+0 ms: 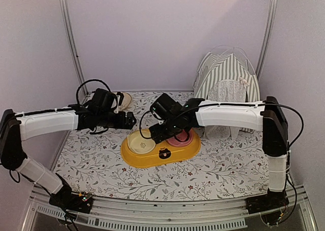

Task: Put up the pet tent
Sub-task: Reset both arms

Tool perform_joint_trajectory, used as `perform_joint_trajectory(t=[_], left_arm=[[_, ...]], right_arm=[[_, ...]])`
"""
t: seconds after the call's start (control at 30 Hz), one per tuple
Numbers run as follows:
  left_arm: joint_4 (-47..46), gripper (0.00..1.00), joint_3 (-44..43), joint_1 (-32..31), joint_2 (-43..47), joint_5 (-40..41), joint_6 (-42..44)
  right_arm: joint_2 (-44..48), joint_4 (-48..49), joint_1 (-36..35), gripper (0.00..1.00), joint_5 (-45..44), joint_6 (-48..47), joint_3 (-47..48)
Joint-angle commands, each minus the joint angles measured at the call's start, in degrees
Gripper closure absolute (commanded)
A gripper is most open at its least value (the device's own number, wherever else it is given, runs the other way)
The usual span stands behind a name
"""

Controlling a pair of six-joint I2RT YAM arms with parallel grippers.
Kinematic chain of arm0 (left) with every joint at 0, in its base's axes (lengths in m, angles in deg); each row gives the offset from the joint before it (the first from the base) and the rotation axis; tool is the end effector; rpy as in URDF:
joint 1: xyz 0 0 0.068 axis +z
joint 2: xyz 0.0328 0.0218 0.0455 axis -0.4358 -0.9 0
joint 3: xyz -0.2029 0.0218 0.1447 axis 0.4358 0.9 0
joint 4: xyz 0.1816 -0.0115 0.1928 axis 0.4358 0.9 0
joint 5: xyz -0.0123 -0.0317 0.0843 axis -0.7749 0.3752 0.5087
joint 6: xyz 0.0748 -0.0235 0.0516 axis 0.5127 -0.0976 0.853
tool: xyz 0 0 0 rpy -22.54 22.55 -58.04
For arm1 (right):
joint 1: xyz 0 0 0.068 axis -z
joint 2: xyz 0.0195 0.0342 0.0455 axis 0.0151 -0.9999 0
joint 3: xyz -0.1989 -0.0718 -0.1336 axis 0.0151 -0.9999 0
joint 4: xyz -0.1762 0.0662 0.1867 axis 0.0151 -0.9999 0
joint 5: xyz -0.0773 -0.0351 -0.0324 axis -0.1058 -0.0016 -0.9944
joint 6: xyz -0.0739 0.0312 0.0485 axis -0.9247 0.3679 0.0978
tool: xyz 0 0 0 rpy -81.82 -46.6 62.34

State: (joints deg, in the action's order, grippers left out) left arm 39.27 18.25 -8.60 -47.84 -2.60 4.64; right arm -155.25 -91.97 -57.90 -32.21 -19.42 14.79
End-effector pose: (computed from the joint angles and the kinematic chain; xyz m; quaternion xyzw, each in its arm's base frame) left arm 0.2954 -0.1933 0.1634 0.0581 0.9244 -0.1497 0.3461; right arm 0.2620 0.4046 0.1520 -0.2856 0.9157 0.1114 0.2597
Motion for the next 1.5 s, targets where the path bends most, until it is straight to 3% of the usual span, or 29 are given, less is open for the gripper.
perform_joint_trajectory(t=[0.0,0.07,0.33,0.53,0.63,0.8,0.97,1.03,1.1,1.13,1.2,1.23,1.33,1.4,1.47], left_arm=[[-9.2,0.01,2.8,0.5,9.1,3.2,0.1],[-11.3,0.01,4.4,1.1,13.0,4.1,0.4],[-14.9,0.01,11.8,6.1,26.3,6.1,2.5],[-18.5,0.01,19.6,15.3,33.1,1.6,1.0],[-23.2,0.01,23.7,17.9,33.8,3.8,3.2],[-37.5,0.01,32.9,25.0,31.9,2.6,5.9],[-52.9,0.01,39.1,30.0,27.6,5.2,10.1],[-56.0,0.01,38.4,31.1,25.0,6.2,14.7],[-59.3,0.01,38.3,31.2,22.7,9.5,19.6],[-62.4,0.01,39.4,31.2,21.7,12.6,20.6],[-74.1,0.01,42.9,31.8,18.9,15.6,23.0],[-78.2,0.01,44.3,32.3,17.1,15.6,24.0],[-86.6,0.01,45.5,34.2,9.7,11.7,23.8],[-87.0,0.01,44.9,34.2,7.6,8.3,22.5],[-94.9,0.01,46.7,34.0,3.3,7.0,22.9]], right_arm=[[14.8,14.8,1.2,0.15,-4.9,-2.8,-9.8],[20.9,20.5,2.5,0.02,-5.8,-4.7,-16.7],[48.9,36.0,14.7,0.01,-7.5,-7.7,-46.0],[68.2,46.0,35.3,0.01,-4.4,-8.6,-67.2],[72.1,61.2,46.5,0.01,-2.9,-12.2,-79.9],[63.4,89.5,56.5,0.01,-1.9,-15.1,-91.9],[45.0,112.3,57.6,0.01,0.5,-22.6,-93.2],[40.3,113.3,59.0,0.01,3.3,-20.3,-91.7],[32.4,125.7,59.1,0.01,4.4,-19.6,-93.4],[32.9,126.7,59.1,0.01,5.9,-20.5,-93.7],[34.7,116.3,59.1,0.01,6.8,-20.4,-90.5],[33.6,117.1,59.0,0.01,8.1,-20.7,-89.7],[33.8,112.8,59.1,0.01,7.0,-22.0,-87.6],[33.6,111.0,59.1,0.01,7.1,-22.1,-86.6],[33.7,111.0,59.0,0.01,7.3,-22.0,-86.5]])
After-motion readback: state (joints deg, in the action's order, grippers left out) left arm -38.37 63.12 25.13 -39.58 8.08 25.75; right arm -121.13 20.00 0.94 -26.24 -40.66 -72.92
